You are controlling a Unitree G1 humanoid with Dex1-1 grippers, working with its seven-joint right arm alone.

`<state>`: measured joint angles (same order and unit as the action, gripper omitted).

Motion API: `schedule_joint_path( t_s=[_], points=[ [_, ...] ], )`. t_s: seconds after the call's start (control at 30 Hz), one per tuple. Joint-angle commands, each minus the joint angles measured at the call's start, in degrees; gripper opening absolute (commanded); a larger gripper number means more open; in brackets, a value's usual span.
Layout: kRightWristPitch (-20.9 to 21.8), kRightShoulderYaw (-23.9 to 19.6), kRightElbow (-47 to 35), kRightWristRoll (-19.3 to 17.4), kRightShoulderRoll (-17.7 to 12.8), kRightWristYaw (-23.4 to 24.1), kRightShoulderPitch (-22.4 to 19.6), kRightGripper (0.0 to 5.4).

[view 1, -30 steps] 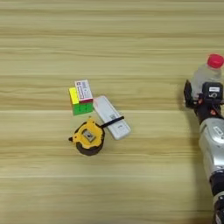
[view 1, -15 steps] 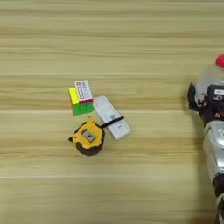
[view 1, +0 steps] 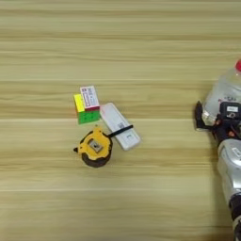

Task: Move the objects on the table

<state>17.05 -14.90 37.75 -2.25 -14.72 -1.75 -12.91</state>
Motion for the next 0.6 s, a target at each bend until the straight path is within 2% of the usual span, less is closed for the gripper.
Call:
schedule_joint_path(
  t_s=[0.03,0.1,0.23,0.6],
  points=[
    [0.64,0.31,-5.1,-0.42,-0.5,0.17,-1.29,5.37],
    [0.23,0.35,-6.5,-0.79,-0.01,0.01,-0.2,5.37],
    [-1.93,0.57,-13.1,-2.39,2.17,-0.83,4.79,5.37],
    [-6.63,3.61,-28.02,-2.88,7.82,-1.22,16.73,5.37]
  ],
)
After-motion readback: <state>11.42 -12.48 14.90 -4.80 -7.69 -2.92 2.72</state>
